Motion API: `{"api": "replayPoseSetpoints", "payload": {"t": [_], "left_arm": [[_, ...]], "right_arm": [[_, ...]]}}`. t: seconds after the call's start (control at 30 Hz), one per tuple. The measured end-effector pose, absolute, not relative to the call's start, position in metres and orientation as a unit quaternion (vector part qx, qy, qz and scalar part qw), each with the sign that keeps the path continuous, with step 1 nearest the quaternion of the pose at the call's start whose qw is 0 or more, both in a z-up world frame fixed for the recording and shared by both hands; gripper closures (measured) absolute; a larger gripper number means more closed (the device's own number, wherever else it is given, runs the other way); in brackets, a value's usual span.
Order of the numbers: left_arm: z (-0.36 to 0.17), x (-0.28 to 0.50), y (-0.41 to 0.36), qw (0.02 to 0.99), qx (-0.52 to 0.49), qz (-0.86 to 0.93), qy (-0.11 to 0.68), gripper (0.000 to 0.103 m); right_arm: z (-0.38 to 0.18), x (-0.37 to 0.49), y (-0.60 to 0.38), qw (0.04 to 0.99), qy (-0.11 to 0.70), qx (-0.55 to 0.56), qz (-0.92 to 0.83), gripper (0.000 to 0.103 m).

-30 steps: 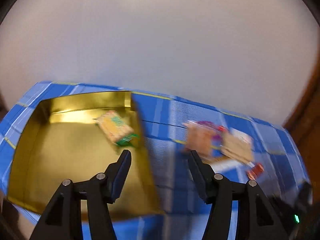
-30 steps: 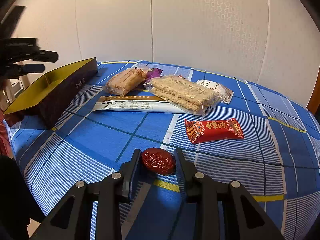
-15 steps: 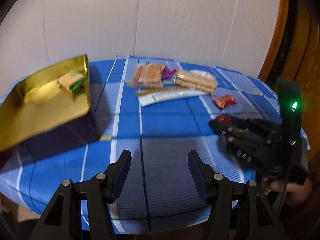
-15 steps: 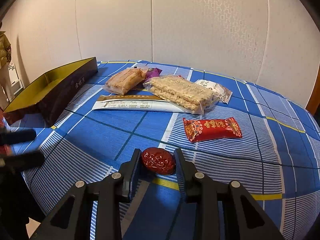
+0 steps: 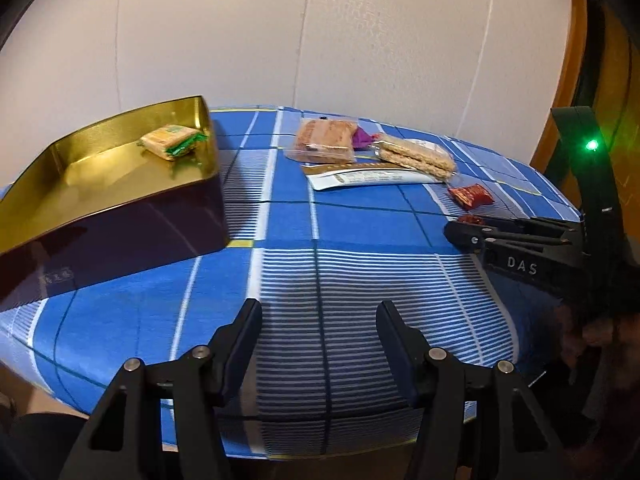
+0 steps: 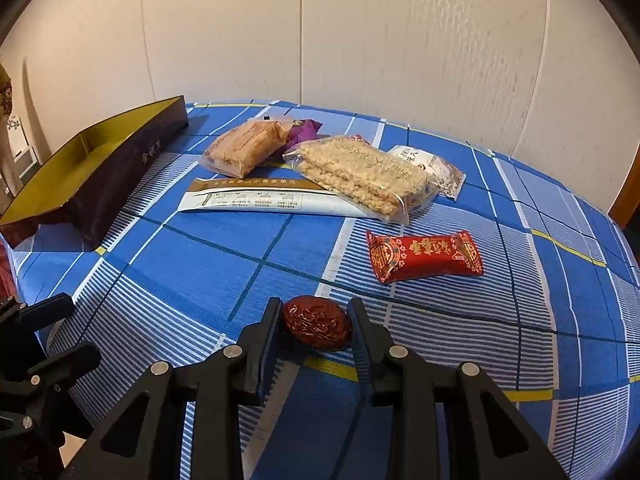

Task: Organize snacks
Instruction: 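Lift the red date with the right gripper toward the gold tin, then lower the red date into the gold tin and open the right gripper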

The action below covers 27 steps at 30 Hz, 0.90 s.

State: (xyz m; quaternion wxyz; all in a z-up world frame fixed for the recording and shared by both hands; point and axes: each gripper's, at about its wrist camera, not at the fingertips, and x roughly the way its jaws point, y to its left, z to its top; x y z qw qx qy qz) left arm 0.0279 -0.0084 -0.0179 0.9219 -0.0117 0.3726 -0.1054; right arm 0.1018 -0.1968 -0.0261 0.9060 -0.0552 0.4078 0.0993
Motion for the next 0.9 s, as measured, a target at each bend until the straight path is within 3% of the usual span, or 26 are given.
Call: {"api": "replayPoseSetpoints", "payload": {"t": [0.4, 0.9], "left_arm": [[-0.017, 0.025, 0.004, 0.924, -0.034, -0.090, 0.369, 0.043], [-0.017, 0.026, 0.015, 0.925, -0.055, -0.088, 0.365, 0.039]], "right_arm": [[-0.016, 0.115, -0.171, 0.891, 0.434, -0.069, 0.117, 0.070], [0.056, 0.126, -0.058, 0.876, 0.374, -0.079, 0.293, 0.070]]}}
